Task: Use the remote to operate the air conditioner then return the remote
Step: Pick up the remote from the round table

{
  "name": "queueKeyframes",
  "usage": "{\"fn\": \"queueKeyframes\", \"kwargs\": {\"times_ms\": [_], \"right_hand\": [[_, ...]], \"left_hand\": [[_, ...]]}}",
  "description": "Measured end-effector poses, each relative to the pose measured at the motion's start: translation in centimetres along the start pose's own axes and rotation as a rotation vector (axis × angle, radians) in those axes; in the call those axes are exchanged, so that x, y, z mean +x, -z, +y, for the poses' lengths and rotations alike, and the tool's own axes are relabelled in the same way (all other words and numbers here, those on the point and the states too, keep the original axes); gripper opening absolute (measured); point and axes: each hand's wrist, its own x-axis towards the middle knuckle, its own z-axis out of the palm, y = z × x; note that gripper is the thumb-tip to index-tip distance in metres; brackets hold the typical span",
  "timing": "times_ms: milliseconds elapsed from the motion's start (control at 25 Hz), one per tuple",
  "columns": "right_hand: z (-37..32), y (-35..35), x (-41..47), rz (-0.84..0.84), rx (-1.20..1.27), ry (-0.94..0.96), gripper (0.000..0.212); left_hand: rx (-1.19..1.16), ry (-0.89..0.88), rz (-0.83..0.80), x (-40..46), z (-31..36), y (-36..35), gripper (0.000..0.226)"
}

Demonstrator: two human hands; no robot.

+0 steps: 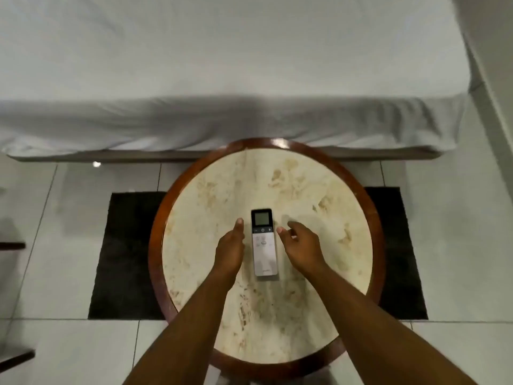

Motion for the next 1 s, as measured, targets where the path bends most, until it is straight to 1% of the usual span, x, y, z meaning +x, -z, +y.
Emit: {"fn": "queueKeyframes", "kwargs": {"times_ms": [80, 160, 280, 400, 480, 560, 640, 760, 840, 1000], "right_hand": [[0.5, -1.4, 1.5, 0.004, 0.023, -0.057, 0.047], [0.5, -2.7, 2.5, -0.022, 0.034, -0.106, 0.038], [0.8, -4.3, 3.3, 0.01, 0.071, -0.143, 0.033], [0.6, -5.1, 3.5, 0.04, 0.097, -0.153, 0.033], [0.5, -5.3, 3.1, 0.011, 0.128, -0.16, 0.029], [0.3, -4.7, 2.3, -0.043, 0.19, -0.188, 0.024], [-0.4, -3.3, 1.1, -0.076, 0.254, -0.198, 0.021], [-2.6, 0.3, -1.4, -0.056, 0.337, -0.16, 0.019], [-4.6, 3.7, -3.4, -0.017, 0.396, -0.154, 0.021], [-9.5, 12.0, -6.7, 0.083, 0.559, -0.089, 0.015]], "left_hand": [[-0.166, 0.089, -0.038, 1.0, -0.6, -1.3, 0.065], [-0.229, 0.106, -0.045, 2.0, -1.1, -1.7, 0.063], [-0.283, 0.11, -0.012, 3.2, -2.1, -1.9, 0.063], [-0.319, 0.14, -0.072, 3.4, -2.3, -1.9, 0.069], [-0.331, 0.141, -0.107, 2.9, -2.6, -2.1, 0.071], [-0.321, 0.13, -0.107, 2.0, -2.4, -1.9, 0.071], [-0.302, 0.138, -0.092, 0.6, -1.0, -1.3, 0.072], [-0.242, 0.085, -0.127, -2.5, 3.0, -0.5, 0.073], [-0.17, 0.013, -0.152, -5.2, 6.6, 0.0, 0.073], [-0.073, -0.192, -0.141, -10.4, 14.9, 0.5, 0.075]]}}
